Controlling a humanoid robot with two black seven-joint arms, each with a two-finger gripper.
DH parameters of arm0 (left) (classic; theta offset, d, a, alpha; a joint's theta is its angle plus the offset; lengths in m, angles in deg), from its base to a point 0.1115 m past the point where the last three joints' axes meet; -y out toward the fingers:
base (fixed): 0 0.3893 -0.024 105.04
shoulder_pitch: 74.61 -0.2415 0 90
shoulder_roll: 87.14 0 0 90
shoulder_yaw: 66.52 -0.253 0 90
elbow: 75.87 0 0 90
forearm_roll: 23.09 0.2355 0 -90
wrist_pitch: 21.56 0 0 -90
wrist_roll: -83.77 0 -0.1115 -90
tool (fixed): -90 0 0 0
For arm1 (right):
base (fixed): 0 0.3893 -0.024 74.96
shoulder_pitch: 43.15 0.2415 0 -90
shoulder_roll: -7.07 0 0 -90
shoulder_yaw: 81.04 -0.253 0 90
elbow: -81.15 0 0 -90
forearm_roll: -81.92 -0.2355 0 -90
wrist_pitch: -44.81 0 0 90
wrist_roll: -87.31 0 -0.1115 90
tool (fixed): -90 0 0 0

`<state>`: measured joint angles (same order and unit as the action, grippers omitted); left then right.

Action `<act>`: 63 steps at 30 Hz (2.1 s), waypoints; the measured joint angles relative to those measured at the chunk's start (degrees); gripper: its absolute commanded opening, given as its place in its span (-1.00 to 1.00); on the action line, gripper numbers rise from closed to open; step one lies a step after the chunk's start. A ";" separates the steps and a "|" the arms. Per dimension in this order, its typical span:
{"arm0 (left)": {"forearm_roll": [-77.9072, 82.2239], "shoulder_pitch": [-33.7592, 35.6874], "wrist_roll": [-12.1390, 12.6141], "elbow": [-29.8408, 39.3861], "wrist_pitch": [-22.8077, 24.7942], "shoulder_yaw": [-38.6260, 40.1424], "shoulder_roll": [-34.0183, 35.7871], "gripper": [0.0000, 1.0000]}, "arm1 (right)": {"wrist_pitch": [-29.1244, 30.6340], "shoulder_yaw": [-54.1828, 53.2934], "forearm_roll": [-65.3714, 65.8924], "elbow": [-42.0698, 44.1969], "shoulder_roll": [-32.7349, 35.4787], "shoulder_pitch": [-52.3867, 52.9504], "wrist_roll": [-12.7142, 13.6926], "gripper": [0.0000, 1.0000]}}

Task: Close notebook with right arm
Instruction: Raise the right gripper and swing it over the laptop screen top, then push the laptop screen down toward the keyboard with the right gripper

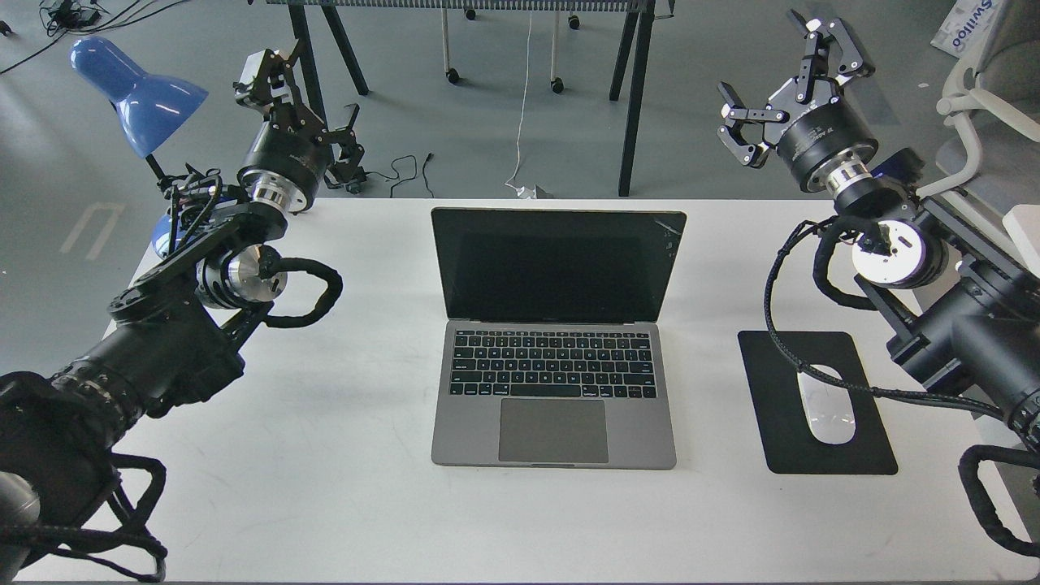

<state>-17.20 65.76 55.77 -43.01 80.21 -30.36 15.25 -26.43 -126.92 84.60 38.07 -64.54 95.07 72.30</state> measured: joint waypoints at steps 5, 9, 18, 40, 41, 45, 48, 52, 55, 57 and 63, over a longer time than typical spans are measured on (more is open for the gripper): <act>0.07 0.00 0.00 -0.01 -0.71 -0.03 -0.05 1.00 | 0.00 0.01 0.00 0.01 -0.02 -0.03 -0.02 1.00; 0.09 0.00 0.00 -0.06 -1.14 -0.02 -0.07 1.00 | -0.03 0.08 0.03 0.02 -0.02 -0.04 -0.01 1.00; 0.10 0.00 0.00 0.02 -0.77 -0.03 -0.03 1.00 | -2.47 6.00 1.69 0.78 -0.72 2.83 0.41 1.00; 0.03 0.00 0.00 -0.03 -0.77 0.04 -0.08 1.00 | -8.45 43.81 11.80 16.56 -13.53 22.61 2.62 1.00; 0.03 0.00 0.00 -0.03 -0.77 0.04 -0.08 1.00 | -8.46 44.45 11.93 17.78 -14.52 22.63 2.62 1.00; 0.01 0.00 0.00 -0.02 -0.78 0.03 -0.08 1.00 | -8.38 45.97 12.01 21.42 -17.74 22.65 2.62 1.00; 0.00 0.00 0.00 -0.03 -0.78 0.03 -0.06 1.00 | -8.17 46.35 12.01 21.90 -18.30 22.57 2.62 1.00; 0.00 0.00 0.00 -0.04 -0.78 0.03 -0.06 1.00 | -6.81 47.03 12.07 21.69 -18.38 22.41 2.62 1.00; 0.00 0.00 0.00 -0.04 -0.78 0.03 -0.05 1.00 | -5.18 48.11 12.07 21.64 -18.39 22.38 2.62 1.00; 0.00 0.00 0.00 -0.05 -0.78 0.03 -0.02 1.00 | -4.00 48.52 12.06 21.62 -18.39 22.13 2.59 1.00; 0.00 0.00 0.00 -0.05 -0.78 0.03 -0.01 1.00 | 0.70 48.69 11.94 21.14 -18.39 21.96 2.52 1.00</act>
<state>-17.21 65.76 55.77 -43.07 79.43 -30.33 15.24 -25.73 -78.22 96.54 59.21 -82.93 117.02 74.82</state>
